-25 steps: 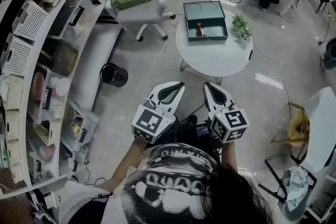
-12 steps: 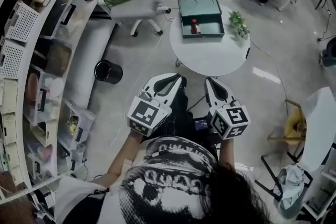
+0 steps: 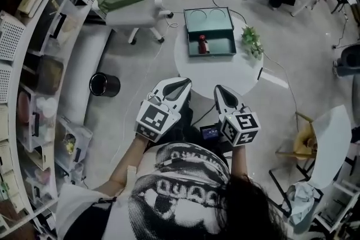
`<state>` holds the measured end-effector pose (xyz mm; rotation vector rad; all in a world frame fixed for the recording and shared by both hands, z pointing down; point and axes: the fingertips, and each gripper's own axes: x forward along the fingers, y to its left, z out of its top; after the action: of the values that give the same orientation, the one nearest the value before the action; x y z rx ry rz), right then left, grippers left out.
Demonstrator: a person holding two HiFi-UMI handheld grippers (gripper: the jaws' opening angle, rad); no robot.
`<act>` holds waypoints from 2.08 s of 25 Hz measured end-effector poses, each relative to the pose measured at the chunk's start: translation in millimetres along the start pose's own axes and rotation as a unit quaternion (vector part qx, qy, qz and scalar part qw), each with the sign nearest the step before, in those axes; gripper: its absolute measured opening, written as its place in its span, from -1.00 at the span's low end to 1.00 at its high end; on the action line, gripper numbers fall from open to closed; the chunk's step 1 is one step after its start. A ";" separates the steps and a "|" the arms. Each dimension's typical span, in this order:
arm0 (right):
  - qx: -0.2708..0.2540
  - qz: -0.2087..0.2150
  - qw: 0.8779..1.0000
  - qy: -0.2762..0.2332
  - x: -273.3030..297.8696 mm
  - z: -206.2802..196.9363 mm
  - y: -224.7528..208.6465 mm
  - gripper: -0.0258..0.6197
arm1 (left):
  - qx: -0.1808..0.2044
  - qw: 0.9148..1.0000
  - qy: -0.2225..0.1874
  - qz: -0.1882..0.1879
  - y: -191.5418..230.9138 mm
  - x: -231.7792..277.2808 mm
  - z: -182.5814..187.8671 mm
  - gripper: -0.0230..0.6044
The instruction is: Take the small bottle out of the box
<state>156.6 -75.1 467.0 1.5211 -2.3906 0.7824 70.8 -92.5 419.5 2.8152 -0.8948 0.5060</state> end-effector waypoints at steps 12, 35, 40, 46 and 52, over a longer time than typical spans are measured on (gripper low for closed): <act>0.026 -0.019 0.996 0.081 107.1 12.4 -64.9 -0.80 | -0.005 0.999 0.031 -0.007 99.7 44.1 -15.9 -0.88; 0.004 -0.033 0.923 0.383 286.3 -74.2 -150.0 -0.19 | -0.017 0.999 0.045 0.000 182.9 79.0 -24.1 -0.88; 0.003 -0.034 0.896 0.442 294.8 -97.4 -152.9 -0.10 | -0.028 0.998 0.051 0.013 193.4 72.6 -30.1 -0.88; -0.001 -0.056 0.882 0.469 298.2 -101.2 -163.2 -0.16 | -0.040 0.997 0.056 0.030 204.9 65.7 -39.2 -0.88; 0.004 -0.051 0.893 0.446 296.0 -97.2 -161.2 -0.20 | -0.045 0.997 0.058 0.031 206.4 63.3 -45.1 -0.88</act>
<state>155.8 -307.3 730.0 0.9433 -1.5987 1.1415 -13.2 -283.3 491.5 2.6543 -0.9580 0.6158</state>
